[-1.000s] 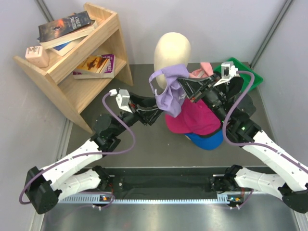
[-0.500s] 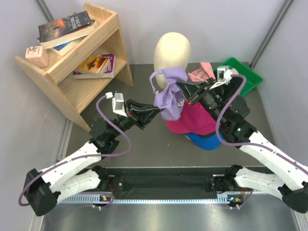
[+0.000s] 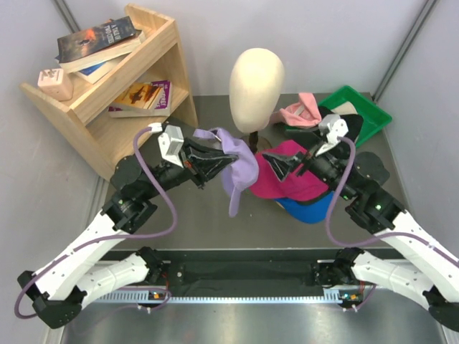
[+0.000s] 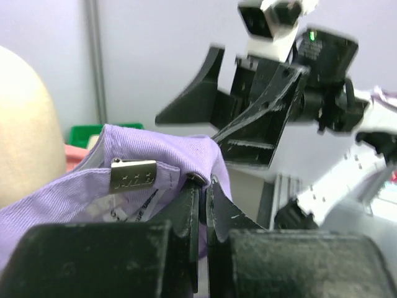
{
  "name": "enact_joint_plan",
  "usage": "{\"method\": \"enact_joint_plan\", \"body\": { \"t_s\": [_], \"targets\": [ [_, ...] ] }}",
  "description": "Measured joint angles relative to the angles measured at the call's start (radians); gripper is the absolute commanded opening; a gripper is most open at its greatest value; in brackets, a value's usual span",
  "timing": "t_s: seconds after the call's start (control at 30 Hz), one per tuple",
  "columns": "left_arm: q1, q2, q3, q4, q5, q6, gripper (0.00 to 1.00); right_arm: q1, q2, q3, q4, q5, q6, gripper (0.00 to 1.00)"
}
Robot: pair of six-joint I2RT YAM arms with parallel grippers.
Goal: Stack the hats
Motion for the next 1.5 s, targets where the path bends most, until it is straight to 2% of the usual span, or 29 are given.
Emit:
{"method": "enact_joint_plan", "body": {
  "t_s": [0.23,0.47,0.67,0.9,0.97,1.0,1.03,1.1,1.13,1.17,1.2,1.3,1.37,1.4,1.43,1.47,1.5],
  "targets": [
    [0.0,0.021,0.054,-0.254,0.224,0.117,0.0,0.0,-0.118,0.02,-0.153,-0.211,-0.253,1.0],
    [0.0,0.073,0.101,-0.437,0.448,0.2,0.0,0.0,-0.033,0.129,-0.318,-0.392,-0.414,0.99],
    [0.0,0.075,0.12,-0.464,0.59,0.214,0.0,0.001,0.029,0.138,-0.439,-0.587,-0.525,1.0],
    [0.0,0.084,0.125,-0.483,0.628,0.217,0.0,0.001,0.116,0.177,-0.55,-0.8,-0.62,0.98],
    [0.0,0.084,0.125,-0.494,0.629,0.223,0.0,0.001,0.131,0.177,-0.565,-0.852,-0.636,0.9],
    [0.0,0.084,0.125,-0.498,0.63,0.227,0.0,0.001,0.135,0.177,-0.573,-0.873,-0.642,0.82],
    [0.0,0.084,0.125,-0.499,0.629,0.232,0.0,0.001,0.137,0.177,-0.581,-0.891,-0.648,0.66],
    [0.0,0.084,0.125,-0.498,0.628,0.24,0.0,0.001,0.137,0.177,-0.594,-0.918,-0.658,0.45],
    [0.0,0.083,0.125,-0.498,0.625,0.243,0.0,0.001,0.137,0.177,-0.602,-0.929,-0.656,0.24],
    [0.0,0.083,0.125,-0.498,0.619,0.247,0.0,0.001,0.137,0.177,-0.607,-0.936,-0.651,0.07],
    [0.0,0.082,0.125,-0.498,0.61,0.25,0.0,0.001,0.137,0.177,-0.61,-0.935,-0.645,0.0],
    [0.0,0.077,0.125,-0.498,0.57,0.259,0.0,0.001,0.132,0.175,-0.594,-0.909,-0.575,0.0],
    [0.0,0.072,0.124,-0.493,0.526,0.262,0.29,0.001,0.117,0.163,-0.549,-0.867,-0.504,0.0],
    [0.0,0.069,0.121,-0.488,0.496,0.264,0.5,0.001,0.108,0.158,-0.534,-0.845,-0.479,0.0],
    [-0.001,0.068,0.118,-0.48,0.464,0.267,0.61,0.002,0.095,0.153,-0.514,-0.801,-0.437,0.0],
    [-0.001,0.066,0.111,-0.468,0.427,0.268,0.82,0.001,0.085,0.151,-0.497,-0.772,-0.406,0.0],
    [-0.001,0.064,0.102,-0.457,0.386,0.266,0.94,0.001,0.073,0.15,-0.477,-0.729,-0.374,0.0]
  ]
}}
